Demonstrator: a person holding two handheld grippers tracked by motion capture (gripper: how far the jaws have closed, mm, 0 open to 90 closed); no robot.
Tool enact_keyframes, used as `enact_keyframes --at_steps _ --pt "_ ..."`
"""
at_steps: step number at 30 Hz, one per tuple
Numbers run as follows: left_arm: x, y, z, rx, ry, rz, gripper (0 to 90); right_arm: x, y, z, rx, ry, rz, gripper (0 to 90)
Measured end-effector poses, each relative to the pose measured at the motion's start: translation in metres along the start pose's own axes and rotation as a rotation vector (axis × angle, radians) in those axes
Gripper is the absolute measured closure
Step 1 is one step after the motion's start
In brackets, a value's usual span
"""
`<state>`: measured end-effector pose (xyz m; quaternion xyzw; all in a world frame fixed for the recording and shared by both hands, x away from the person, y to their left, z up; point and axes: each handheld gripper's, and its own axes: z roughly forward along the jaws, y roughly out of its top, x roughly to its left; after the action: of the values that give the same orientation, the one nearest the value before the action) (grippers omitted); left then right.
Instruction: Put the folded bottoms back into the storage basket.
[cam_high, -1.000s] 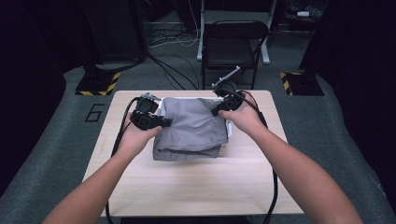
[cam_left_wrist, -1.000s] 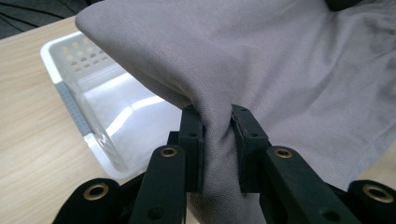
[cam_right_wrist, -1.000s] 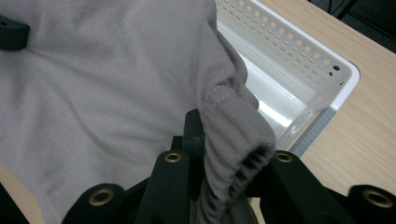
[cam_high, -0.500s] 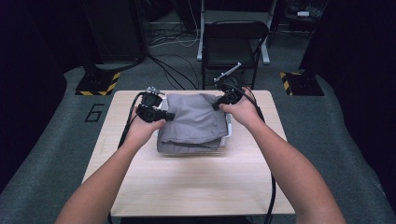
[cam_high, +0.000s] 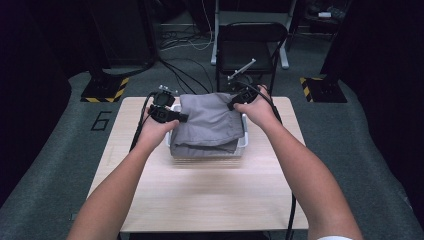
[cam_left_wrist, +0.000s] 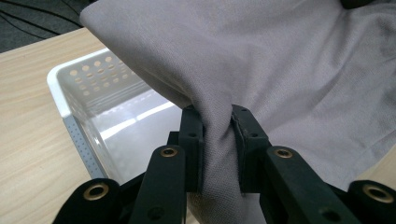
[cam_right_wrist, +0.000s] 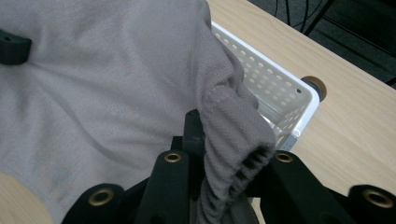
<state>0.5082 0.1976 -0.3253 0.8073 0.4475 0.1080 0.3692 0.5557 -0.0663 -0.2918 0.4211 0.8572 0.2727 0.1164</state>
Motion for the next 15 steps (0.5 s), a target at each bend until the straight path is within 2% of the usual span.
enact_keyframes --at_steps 1,3,4,15 --pt "0.0 0.002 0.001 0.004 0.008 0.019 76.3 0.0 0.001 0.001 0.001 -0.002 -0.004 77.0" --pt "0.001 0.003 0.004 0.008 0.01 0.023 76.3 -0.002 0.002 0.004 0.009 -0.006 0.0 77.0" --pt "0.001 0.003 0.005 0.009 0.011 0.022 76.3 -0.003 0.002 0.005 0.014 -0.009 -0.01 77.0" --pt "0.011 0.006 0.024 0.021 0.019 -0.007 76.3 -0.01 0.006 0.018 0.021 -0.026 0.022 77.0"
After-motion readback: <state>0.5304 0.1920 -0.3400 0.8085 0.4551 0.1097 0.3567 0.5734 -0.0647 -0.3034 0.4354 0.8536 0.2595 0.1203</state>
